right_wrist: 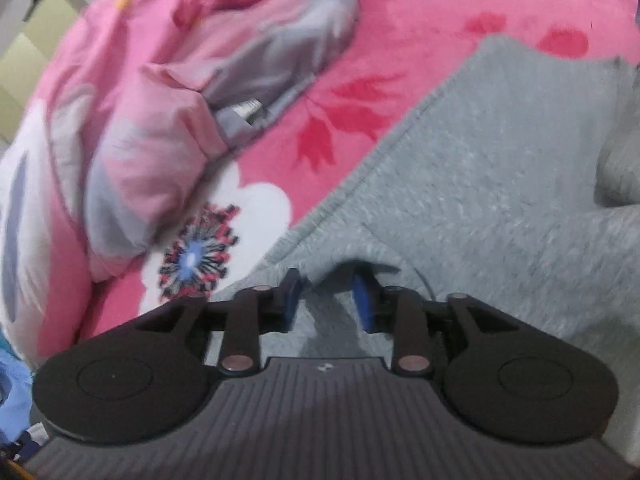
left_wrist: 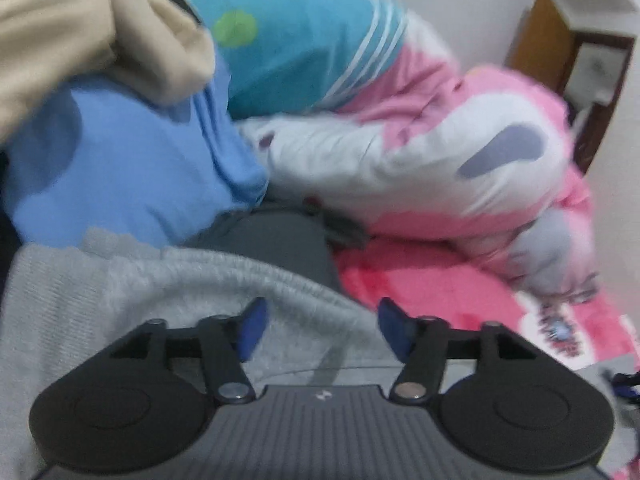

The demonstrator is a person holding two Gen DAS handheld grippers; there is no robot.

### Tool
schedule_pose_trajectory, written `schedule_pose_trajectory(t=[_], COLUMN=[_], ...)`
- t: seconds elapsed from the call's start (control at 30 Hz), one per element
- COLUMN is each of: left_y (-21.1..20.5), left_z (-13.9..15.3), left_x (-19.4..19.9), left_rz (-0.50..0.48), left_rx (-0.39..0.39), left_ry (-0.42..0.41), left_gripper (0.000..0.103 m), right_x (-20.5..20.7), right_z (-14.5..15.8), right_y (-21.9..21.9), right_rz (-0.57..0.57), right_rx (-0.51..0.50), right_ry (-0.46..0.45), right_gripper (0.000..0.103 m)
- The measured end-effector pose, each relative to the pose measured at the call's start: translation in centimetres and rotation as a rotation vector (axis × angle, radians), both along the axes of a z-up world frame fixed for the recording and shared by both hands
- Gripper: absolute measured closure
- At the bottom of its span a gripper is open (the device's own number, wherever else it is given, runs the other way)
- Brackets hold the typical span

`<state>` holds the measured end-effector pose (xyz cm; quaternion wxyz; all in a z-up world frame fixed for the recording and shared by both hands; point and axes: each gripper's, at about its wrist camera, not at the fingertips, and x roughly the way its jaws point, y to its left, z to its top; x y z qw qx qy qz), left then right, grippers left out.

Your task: Fold clothes

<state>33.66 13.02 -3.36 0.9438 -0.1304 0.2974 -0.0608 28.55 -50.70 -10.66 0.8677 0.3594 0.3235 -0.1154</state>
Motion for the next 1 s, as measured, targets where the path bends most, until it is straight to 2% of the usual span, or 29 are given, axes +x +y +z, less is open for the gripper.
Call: schedule_pose_trajectory(t=[0.07,0.23,0.3,0.37,0.43,0.53,0.67,0.8,1.0], left_y=[0.5,2.0,2.5,2.5,2.5,2.5,2.6,2.9,5.5], left_z=[1.2,4.7,6.0,5.8,3.9,0.9,-3.0,-6.6,-9.3], left_x=[-1.9,-7.8,-10.2,-12.4,-12.9,-13.5,-14.2,-14.5,-12.2], left_rz=[-0.004,0.03,0.044,0.089,0.11,0.138,0.176,0.218,0.311], left_rx=[-0.024,-0.106,-0.139,-0.136,-0.178,-0.248,-0.34,-0.432,-0.558], left_ry=[-0.028,-0.039,-0.044,-0.003,0.022,0.057,0.104,0.138,0.098], left_gripper=[0.031,0.022,0.02,0.019,0.019,0.021,0.026,0.027,0.027], right_x=[-1.5,-7.3,-9.7,-11.6,-13.0,-14.3,-14.3,-12.3,-9.0], right_z=[1.3,5.9,6.7,6.8,6.2,3.3,-1.5,-4.0,-4.9], right_y=[0.0,0.5,1.3,3.0,5.2,9.2,14.1,16.8,17.9], right_rz=[-0.014,-0.035,0.008,0.079,0.153,0.247,0.288,0.256,0.148], right_rx=[-0.014,-0.002,0.077,0.172,0.268,0.406,0.548,0.589,0.605], right_ry=[-0.036,-0.181,-0.232,-0.247,-0.236,-0.149,-0.033,-0.015,-0.081], right_gripper=[0.057,0.049,0.044,0.042,0.039,0.038,0.038,0.038,0.039])
